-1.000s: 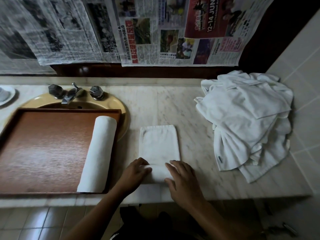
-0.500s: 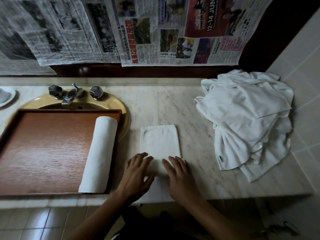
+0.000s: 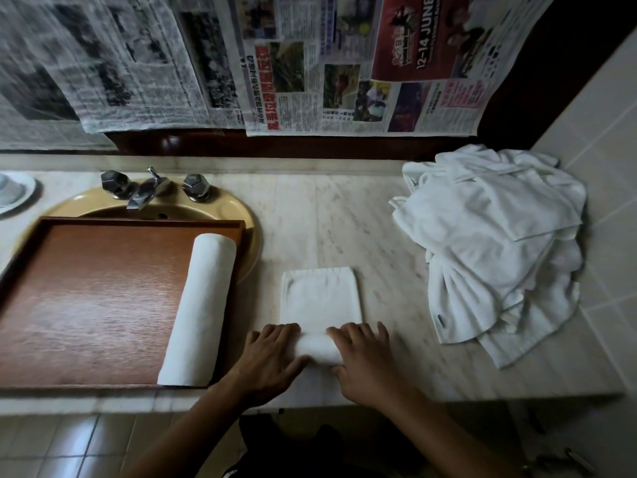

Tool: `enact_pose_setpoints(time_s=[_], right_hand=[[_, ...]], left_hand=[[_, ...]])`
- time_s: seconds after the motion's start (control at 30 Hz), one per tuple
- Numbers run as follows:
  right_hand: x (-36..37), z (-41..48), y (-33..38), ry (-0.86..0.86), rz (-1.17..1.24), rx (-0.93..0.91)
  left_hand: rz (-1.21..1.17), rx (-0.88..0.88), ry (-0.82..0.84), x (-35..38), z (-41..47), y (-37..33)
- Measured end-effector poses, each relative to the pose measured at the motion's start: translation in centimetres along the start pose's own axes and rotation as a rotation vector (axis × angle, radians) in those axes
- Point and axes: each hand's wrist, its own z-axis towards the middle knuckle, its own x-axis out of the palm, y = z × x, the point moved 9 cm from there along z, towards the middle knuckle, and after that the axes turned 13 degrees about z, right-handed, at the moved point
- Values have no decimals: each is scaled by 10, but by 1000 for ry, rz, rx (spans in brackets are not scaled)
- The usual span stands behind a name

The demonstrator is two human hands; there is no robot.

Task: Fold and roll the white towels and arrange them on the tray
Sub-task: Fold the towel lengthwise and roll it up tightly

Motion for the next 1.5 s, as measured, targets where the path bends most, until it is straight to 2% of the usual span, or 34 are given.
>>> enact_pose_setpoints(time_s=[0.1,0.3,0.5,0.77,0.87,0.97,1.1,1.27,1.37,1.5], right_hand=[[0,-9,3,48,19,7],[-5,-6,6,68,57,68],[-3,-30,28,-207,63,-39],[10,-15,20,-174,-47,-10],[6,-3,17,-138,-33,-11],[-4,10,15,-111,-51,-27],[-15,28,15,-6,-63,-4],[-11,26,14,164,-56,21],[0,16,10,267,-46,48],[-1,9,8,264,5,40]], left_hand=[[-77,-38,28,9,-10,-2],[-318,-226,32,11,-3,8],[-421,-271,27,8,8,16],[-492,-436,-75,-8,15,20],[-208,-305,-251,-27,12,4],[-167,-347,-232,-27,3,-2],[72,-94,-260,-27,2,-25],[91,-64,-166,-16,-5,-26],[104,-46,-52,1,-16,-27],[103,-35,-42,-2,-13,-29]])
